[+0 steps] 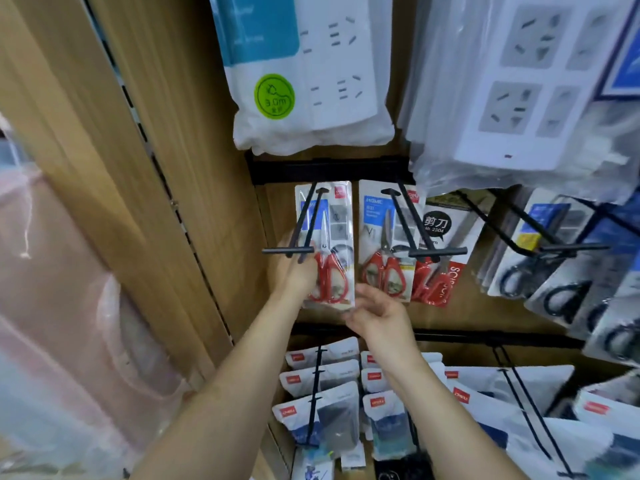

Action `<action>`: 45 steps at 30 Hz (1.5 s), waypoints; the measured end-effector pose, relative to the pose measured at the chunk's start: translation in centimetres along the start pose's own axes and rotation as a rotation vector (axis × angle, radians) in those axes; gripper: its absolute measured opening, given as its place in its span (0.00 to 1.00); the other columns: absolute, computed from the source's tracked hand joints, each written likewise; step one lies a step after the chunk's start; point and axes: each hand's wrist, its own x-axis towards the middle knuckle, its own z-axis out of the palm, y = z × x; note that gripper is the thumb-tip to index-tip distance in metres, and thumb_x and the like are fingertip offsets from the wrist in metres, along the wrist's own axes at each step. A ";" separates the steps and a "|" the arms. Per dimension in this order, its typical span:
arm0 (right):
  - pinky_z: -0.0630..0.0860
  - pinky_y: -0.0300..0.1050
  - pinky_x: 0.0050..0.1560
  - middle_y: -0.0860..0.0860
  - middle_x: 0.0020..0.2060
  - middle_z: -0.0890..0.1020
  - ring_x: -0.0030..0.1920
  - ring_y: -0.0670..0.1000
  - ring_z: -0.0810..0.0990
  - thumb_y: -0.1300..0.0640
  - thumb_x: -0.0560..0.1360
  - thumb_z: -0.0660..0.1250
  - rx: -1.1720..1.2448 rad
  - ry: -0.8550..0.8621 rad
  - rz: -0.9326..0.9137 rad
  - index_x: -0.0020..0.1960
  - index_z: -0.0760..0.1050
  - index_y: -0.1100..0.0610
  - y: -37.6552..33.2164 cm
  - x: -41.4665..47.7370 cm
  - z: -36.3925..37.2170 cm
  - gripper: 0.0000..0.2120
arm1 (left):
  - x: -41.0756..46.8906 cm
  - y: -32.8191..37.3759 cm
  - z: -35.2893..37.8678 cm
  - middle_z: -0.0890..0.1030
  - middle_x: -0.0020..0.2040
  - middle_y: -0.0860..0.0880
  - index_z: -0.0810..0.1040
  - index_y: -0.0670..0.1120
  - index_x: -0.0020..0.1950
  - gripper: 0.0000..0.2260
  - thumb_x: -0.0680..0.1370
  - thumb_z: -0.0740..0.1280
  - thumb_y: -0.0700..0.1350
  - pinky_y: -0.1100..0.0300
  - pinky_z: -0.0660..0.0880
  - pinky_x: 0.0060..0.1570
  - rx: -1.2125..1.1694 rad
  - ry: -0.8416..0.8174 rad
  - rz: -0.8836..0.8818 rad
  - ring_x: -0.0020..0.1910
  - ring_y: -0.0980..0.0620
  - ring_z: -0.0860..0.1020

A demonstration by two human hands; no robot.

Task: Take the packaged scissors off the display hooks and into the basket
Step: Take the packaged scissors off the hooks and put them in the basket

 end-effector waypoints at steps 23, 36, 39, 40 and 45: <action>0.80 0.46 0.49 0.48 0.42 0.86 0.41 0.47 0.86 0.65 0.80 0.64 -0.450 -0.386 -0.085 0.49 0.82 0.50 3.0 -6.1 -4.4 0.12 | -21.6 -16.2 -10.0 0.83 0.40 0.63 0.80 0.55 0.37 0.22 0.74 0.63 0.27 0.65 0.76 0.43 0.015 0.047 -0.146 0.40 0.59 0.81; 0.79 0.38 0.45 0.51 0.40 0.86 0.38 0.44 0.84 0.67 0.79 0.65 -0.480 -1.125 0.021 0.48 0.81 0.49 13.5 -14.4 4.1 0.13 | -46.1 -22.0 -14.5 0.82 0.39 0.64 0.80 0.61 0.43 0.25 0.73 0.63 0.29 0.62 0.74 0.40 0.150 0.529 -0.764 0.39 0.61 0.80; 0.78 0.36 0.43 0.48 0.37 0.86 0.37 0.43 0.84 0.66 0.78 0.65 -0.476 -1.203 0.050 0.46 0.81 0.46 16.3 -17.7 6.9 0.15 | -49.8 -23.1 -16.0 0.83 0.38 0.62 0.80 0.62 0.41 0.25 0.74 0.63 0.29 0.67 0.74 0.37 0.151 0.619 -0.861 0.38 0.60 0.80; 0.78 0.36 0.43 0.46 0.37 0.86 0.37 0.43 0.83 0.66 0.78 0.65 -0.478 -1.230 0.060 0.45 0.80 0.45 17.3 -18.9 7.9 0.16 | -50.9 -23.7 -16.6 0.83 0.38 0.60 0.81 0.62 0.40 0.26 0.74 0.62 0.29 0.68 0.75 0.37 0.122 0.659 -0.891 0.38 0.58 0.81; 0.79 0.46 0.47 0.43 0.40 0.86 0.41 0.44 0.84 0.63 0.78 0.67 -0.565 -1.334 0.096 0.46 0.80 0.41 23.5 -25.2 13.7 0.16 | -56.2 -28.5 -20.3 0.84 0.37 0.56 0.82 0.56 0.42 0.21 0.75 0.61 0.31 0.53 0.80 0.41 0.052 0.771 -1.011 0.38 0.50 0.82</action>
